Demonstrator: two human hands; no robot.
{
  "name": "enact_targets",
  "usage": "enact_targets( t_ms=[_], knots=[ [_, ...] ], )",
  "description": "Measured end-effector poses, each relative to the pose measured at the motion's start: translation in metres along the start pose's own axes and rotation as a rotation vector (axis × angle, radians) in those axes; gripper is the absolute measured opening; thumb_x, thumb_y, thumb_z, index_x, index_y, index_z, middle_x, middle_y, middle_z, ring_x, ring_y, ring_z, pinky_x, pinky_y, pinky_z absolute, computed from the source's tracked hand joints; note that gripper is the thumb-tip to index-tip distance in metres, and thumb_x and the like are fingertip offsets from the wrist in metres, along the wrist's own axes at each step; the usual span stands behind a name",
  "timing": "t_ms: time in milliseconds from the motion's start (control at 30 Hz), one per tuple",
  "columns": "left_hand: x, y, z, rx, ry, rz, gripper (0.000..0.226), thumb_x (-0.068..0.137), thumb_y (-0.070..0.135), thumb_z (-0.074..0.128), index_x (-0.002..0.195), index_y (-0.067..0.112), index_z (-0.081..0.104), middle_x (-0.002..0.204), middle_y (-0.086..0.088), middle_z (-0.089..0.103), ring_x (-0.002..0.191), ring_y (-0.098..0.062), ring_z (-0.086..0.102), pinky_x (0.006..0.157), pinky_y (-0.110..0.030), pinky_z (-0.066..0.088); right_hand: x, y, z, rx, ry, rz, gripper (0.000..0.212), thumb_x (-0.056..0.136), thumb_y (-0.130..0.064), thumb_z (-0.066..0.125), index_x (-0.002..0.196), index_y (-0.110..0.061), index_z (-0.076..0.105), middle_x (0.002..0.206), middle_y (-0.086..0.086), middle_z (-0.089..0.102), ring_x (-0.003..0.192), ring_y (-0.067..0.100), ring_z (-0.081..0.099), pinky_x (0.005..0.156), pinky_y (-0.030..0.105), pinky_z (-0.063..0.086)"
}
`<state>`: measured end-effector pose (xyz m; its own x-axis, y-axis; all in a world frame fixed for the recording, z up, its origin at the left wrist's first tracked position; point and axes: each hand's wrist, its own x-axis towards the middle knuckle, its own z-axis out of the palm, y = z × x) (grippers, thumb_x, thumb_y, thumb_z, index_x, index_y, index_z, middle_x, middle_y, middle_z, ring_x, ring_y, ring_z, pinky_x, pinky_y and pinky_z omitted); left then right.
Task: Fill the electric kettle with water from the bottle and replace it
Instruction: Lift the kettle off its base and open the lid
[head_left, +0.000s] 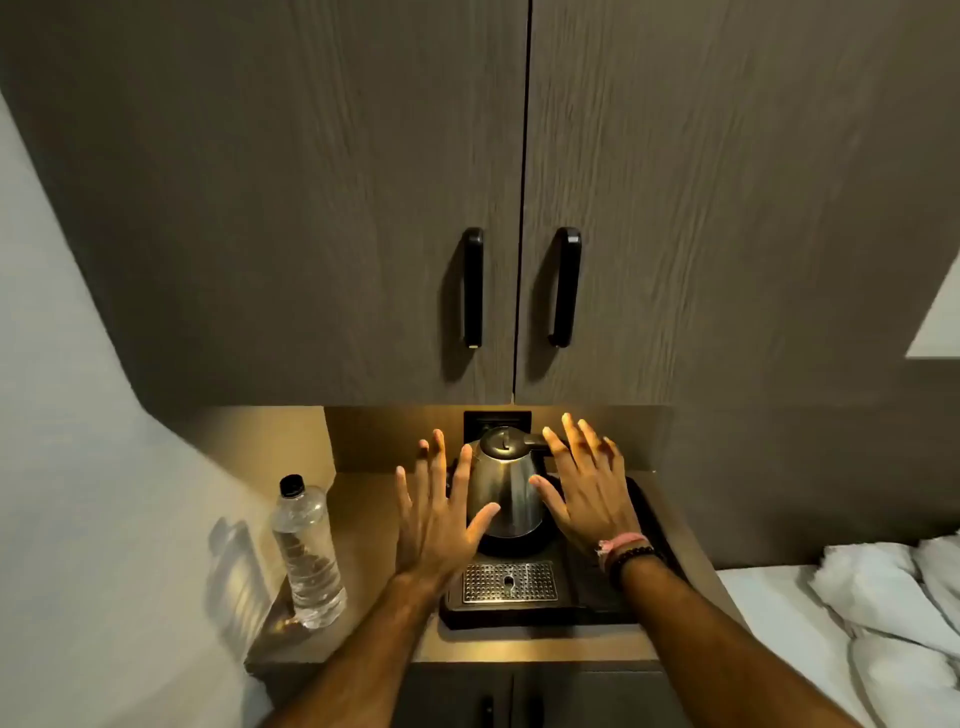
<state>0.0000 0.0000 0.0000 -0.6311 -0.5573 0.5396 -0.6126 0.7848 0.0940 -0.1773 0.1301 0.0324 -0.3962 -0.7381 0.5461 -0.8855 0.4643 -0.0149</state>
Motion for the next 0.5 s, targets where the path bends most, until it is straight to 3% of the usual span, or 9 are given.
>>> enact_targets(
  t_ms=[167, 333, 433, 500],
  knots=[
    [0.032, -0.001, 0.03, -0.106, -0.101, -0.133, 0.088, 0.089, 0.076, 0.025, 0.159, 0.027, 0.008, 0.168, -0.01, -0.005, 0.154, -0.032, 0.005, 0.117, -0.058, 0.024, 0.041, 0.023, 0.027, 0.098, -0.111, 0.056, 0.066, 0.09, -0.063, 0.028, 0.135, -0.021, 0.052, 0.139, 0.008, 0.055, 0.134, 0.027, 0.045, 0.109, 0.042, 0.031],
    [0.048, -0.006, 0.058, -0.277, -0.22, -0.238, 0.088, 0.087, 0.078, 0.026, 0.157, 0.035, -0.005, 0.168, 0.001, -0.012, 0.154, -0.028, 0.005, 0.119, -0.056, 0.021, 0.082, 0.025, 0.049, 0.406, -0.268, 0.241, 0.054, 0.084, -0.066, 0.045, 0.099, -0.022, 0.071, 0.104, 0.002, 0.072, 0.104, 0.025, 0.062, 0.095, 0.039, 0.044],
    [0.058, -0.011, 0.07, -0.432, -0.255, -0.332, 0.089, 0.091, 0.069, 0.042, 0.159, 0.027, 0.004, 0.169, -0.003, 0.002, 0.152, -0.027, 0.018, 0.12, -0.051, 0.026, 0.099, 0.014, 0.062, 0.674, -0.396, 0.408, 0.047, 0.079, -0.062, 0.06, 0.105, -0.023, 0.07, 0.114, 0.002, 0.071, 0.107, 0.025, 0.063, 0.094, 0.036, 0.049],
    [0.067, -0.01, 0.074, -0.562, -0.287, -0.411, 0.085, 0.091, 0.062, 0.054, 0.157, 0.02, 0.021, 0.163, -0.009, 0.028, 0.144, -0.028, 0.036, 0.115, -0.047, 0.036, 0.105, 0.009, 0.066, 0.707, -0.478, 0.463, 0.053, 0.078, -0.061, 0.064, 0.117, -0.025, 0.065, 0.129, 0.003, 0.064, 0.118, 0.027, 0.057, 0.103, 0.037, 0.045]
  ],
)
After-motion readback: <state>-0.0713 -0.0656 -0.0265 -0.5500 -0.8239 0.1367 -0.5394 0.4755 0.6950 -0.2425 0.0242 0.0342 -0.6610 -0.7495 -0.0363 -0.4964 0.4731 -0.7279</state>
